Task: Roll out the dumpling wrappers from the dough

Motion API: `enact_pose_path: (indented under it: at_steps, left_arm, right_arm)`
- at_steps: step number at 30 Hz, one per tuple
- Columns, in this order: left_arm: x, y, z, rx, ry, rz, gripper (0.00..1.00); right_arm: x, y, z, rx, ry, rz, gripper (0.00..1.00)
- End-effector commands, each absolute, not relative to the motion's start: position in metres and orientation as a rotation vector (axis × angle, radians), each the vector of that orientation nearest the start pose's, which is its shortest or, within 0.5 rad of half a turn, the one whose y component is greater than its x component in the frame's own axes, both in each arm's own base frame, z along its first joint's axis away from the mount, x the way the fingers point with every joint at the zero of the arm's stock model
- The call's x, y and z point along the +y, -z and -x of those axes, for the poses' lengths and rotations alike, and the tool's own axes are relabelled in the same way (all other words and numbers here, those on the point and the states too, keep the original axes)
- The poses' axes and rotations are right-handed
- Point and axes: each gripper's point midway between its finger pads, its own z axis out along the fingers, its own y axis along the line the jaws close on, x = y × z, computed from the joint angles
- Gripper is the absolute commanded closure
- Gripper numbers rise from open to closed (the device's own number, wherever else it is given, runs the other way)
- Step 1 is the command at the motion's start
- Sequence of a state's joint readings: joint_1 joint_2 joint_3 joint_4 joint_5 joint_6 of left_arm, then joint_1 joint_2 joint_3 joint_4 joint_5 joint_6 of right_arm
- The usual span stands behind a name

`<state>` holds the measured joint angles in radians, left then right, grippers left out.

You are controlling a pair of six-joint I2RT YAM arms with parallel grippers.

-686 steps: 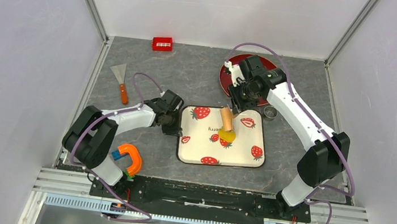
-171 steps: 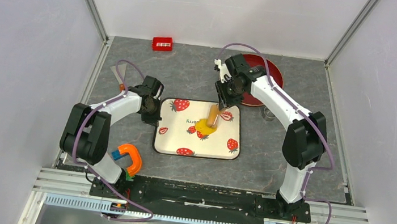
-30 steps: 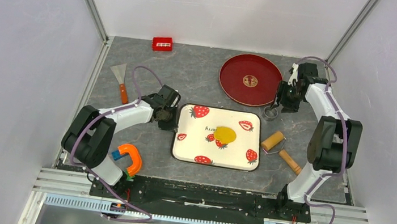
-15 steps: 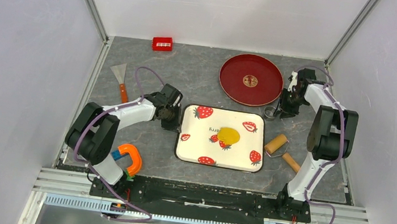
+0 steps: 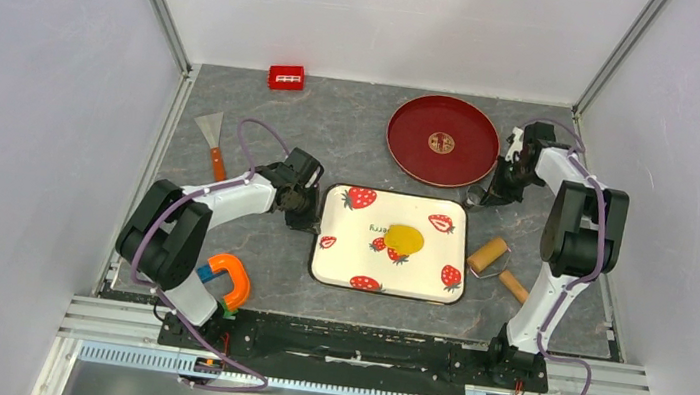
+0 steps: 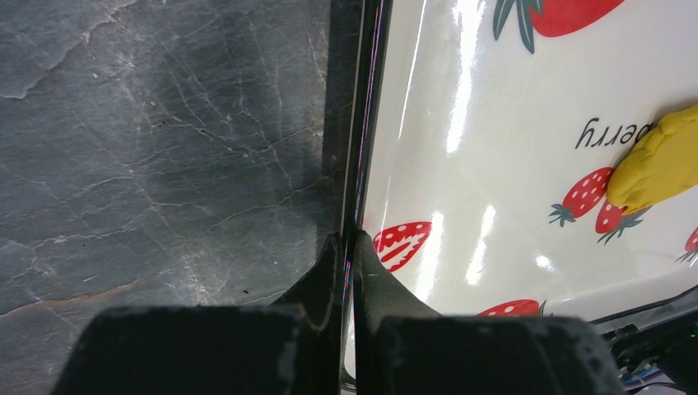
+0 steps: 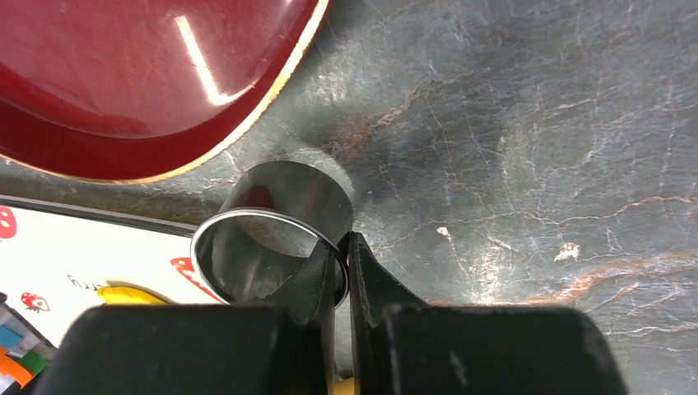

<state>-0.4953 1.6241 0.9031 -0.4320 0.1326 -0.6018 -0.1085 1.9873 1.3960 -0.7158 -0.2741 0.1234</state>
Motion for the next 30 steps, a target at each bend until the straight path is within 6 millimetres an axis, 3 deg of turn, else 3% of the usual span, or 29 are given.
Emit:
enact_pose_path:
  at_steps: [1, 6, 10, 14, 17, 23, 30]
  left_arm:
    - [-0.159, 0.016, -0.227, 2.977, 0.192, 0.214, 0.98]
    - [-0.156, 0.016, -0.229, 2.971, 0.171, 0.234, 0.98]
    - [-0.153, 0.015, -0.23, 2.968, 0.163, 0.249, 0.98]
    - [-0.152, 0.015, -0.231, 2.965, 0.164, 0.258, 0.98]
    - [-0.152, 0.014, -0.23, 2.965, 0.164, 0.262, 0.98]
    - [-0.153, 0.016, -0.229, 2.969, 0.177, 0.26, 0.98]
    - [-0.157, 0.017, -0.226, 2.976, 0.223, 0.25, 0.98]
  right_arm:
    - [0.011, -0.062, -0.417, 2.73, -0.418, -0.246, 1.0]
    - [0.013, -0.098, -0.422, 2.669, -0.422, -0.217, 1.0]
    - [0.028, -0.122, -0.418, 2.642, -0.442, -0.147, 1.0]
    - [0.055, -0.13, -0.404, 2.66, -0.439, -0.029, 1.0]
    - [0.092, -0.134, -0.388, 2.677, -0.426, 0.137, 1.0]
    - [0.145, -0.128, -0.346, 2.692, -0.421, 0.431, 1.0]
    - [0.166, -0.096, -0.292, 2.707, -0.45, 0.586, 1.0]
